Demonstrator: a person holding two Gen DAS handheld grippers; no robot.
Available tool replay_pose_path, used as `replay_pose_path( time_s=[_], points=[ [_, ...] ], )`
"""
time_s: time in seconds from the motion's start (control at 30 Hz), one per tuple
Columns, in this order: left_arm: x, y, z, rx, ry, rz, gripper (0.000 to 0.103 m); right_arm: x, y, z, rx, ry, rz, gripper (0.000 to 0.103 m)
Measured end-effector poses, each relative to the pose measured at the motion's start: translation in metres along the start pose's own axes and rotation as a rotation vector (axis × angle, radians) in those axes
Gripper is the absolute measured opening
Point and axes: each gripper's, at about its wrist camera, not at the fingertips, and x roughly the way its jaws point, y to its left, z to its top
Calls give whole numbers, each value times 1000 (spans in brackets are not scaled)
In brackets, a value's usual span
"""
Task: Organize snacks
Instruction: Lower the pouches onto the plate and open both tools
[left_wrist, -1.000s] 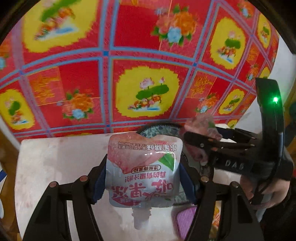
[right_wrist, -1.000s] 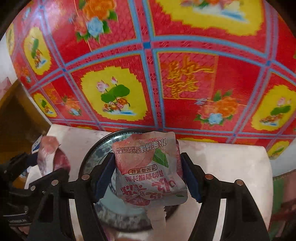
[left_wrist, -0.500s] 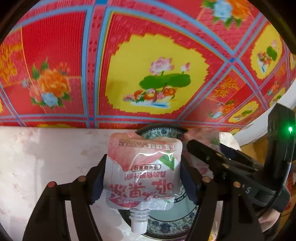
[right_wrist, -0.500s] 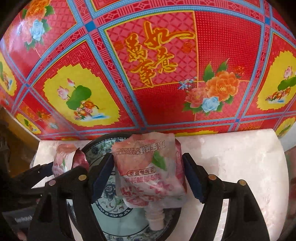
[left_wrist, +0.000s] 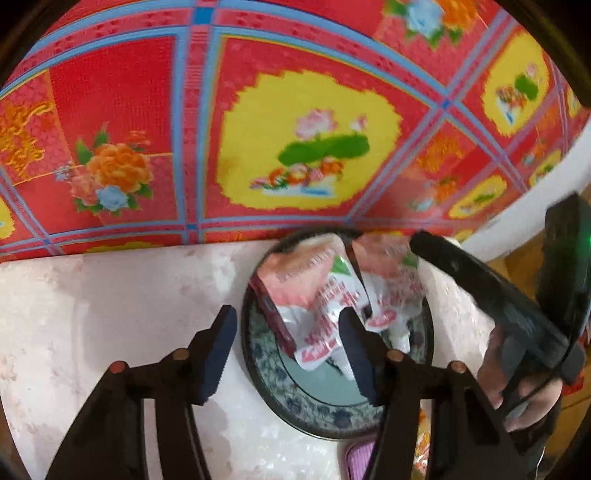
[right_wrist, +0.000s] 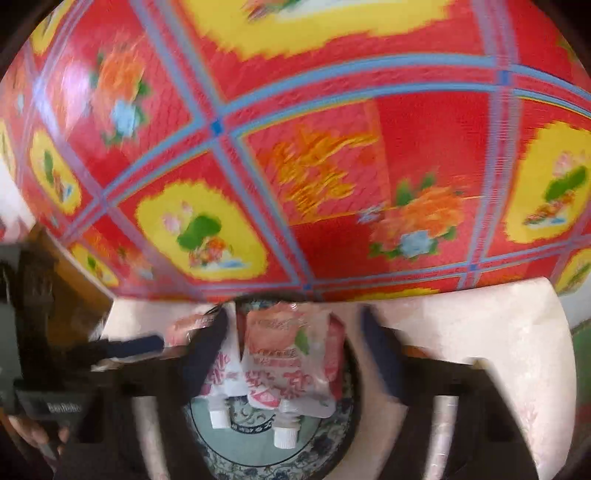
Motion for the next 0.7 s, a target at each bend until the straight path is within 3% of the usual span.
replay_pose_path(
  time_s=[0.03,0.17,0.3,0.57,0.7],
  points=[
    [4,-2,0,14,4,0,55,0,0,1,-12,19,-28,28],
    [12,-7,1,37,5,20,51,7,1,-3,-21,88,-44,26],
    [16,-3,3,12,-11,-13,51,14,6,-6,-50,127,-46,26],
    [1,12,7,28,-65,-32,51,27,0,-9,-13,77,7,26],
    [-2,15,9,43,-70,-56,51,31,10,-10,-30,29,-49,26]
  ],
)
